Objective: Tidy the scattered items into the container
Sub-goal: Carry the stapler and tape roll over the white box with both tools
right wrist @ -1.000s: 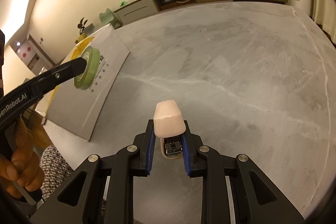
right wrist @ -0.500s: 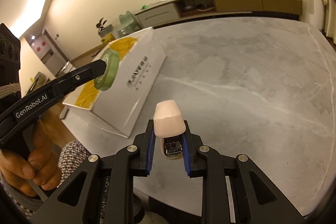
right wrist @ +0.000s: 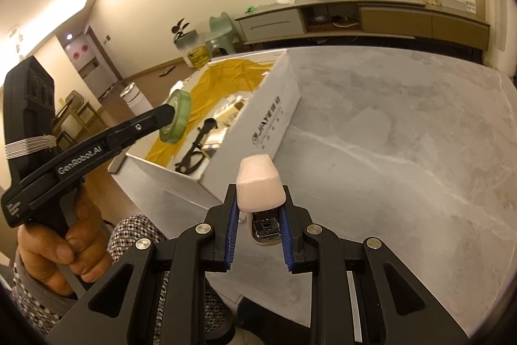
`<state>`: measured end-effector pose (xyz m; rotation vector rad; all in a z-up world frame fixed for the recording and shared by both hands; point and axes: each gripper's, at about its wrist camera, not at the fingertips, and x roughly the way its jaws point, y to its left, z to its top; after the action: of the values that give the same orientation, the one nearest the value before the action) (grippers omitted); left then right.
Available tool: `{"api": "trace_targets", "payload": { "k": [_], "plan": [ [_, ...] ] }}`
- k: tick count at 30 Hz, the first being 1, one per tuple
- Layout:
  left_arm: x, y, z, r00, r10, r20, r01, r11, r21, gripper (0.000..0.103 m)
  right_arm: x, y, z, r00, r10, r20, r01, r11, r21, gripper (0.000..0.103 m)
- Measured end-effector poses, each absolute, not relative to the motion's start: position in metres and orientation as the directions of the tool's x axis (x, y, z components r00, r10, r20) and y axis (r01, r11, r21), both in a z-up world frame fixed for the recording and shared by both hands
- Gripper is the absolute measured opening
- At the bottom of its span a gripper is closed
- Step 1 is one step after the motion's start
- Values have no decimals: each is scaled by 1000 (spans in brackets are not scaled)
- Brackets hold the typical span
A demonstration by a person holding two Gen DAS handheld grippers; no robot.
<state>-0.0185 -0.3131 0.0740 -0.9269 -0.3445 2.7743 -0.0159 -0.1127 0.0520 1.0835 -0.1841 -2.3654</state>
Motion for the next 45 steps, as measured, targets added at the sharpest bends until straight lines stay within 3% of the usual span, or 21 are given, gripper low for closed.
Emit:
{"api": "trace_targets", "payload": {
  "k": [18,31,45],
  "plan": [
    [-39,-372,65,-798,247,-550,-37,-930,-364,15,-47,-179,90,-549,-516,-658,516,-828,218,24],
    [-78,-364,42,-746,261,-613,-23,-930,-368,15,-96,-213,107,-561,-483,-672,557,-821,125,24],
    [-103,-360,27,-694,280,-664,-4,-923,-384,15,-178,-238,80,-453,-484,-748,544,-815,198,24]
  ]
}}
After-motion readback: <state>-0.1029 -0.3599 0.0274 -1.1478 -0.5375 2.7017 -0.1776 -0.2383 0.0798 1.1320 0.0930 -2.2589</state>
